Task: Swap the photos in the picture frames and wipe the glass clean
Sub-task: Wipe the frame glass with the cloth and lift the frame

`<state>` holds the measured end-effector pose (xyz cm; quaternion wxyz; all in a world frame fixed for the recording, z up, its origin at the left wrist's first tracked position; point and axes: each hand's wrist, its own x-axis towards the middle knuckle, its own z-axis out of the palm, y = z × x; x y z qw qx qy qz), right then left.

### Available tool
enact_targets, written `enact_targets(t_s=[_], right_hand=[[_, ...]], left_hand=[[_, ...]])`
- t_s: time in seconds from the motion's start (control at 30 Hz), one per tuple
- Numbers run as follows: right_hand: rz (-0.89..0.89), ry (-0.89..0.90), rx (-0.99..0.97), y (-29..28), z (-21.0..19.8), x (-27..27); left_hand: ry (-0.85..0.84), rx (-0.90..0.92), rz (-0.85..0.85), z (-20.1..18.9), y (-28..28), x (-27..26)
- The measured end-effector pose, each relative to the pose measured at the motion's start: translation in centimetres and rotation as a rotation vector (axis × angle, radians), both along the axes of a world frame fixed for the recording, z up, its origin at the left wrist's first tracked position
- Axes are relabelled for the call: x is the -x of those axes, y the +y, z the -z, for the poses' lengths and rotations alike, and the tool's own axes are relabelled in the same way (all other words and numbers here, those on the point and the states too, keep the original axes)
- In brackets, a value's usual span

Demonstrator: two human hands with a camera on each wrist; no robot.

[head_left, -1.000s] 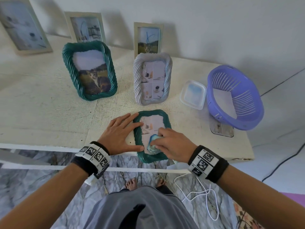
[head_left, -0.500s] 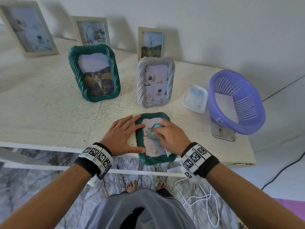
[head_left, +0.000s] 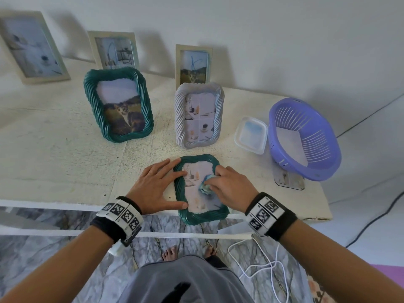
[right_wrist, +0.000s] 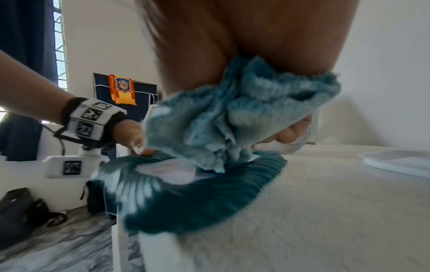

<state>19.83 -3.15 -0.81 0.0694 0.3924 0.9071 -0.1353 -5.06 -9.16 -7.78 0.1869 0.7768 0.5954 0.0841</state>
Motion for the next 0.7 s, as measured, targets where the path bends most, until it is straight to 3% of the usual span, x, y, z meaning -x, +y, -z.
enact_targets(t_s=[0.17,0.27,0.33,0.5,0.7], right_hand=[[0.173,0.083,-0.027,2.4,0.9,1.9],[0.273,0.258,0.039,3.4,-0.1,0.8],[0.371,0.321,-0.027,4.6,-0.9,-0.7],[0.62,0.367,-0.15,8.7,-1.1,-3.0],[0.718,0.446,-0.146,12.7,-0.5,-2.9]], left_hand=[[0.006,0.002,0.002,0.1,-0.2,-0.1],[0.013,-0.005,0.001,0.2,-0.3,-0.1],[0.019,-0.007,-0.003,0.1,-0.3,-0.1],[0.008,0.007,-0.006,-0.2,-0.3,-0.3],[0.01,0.006,-0.006,-0.3,-0.2,-0.2]])
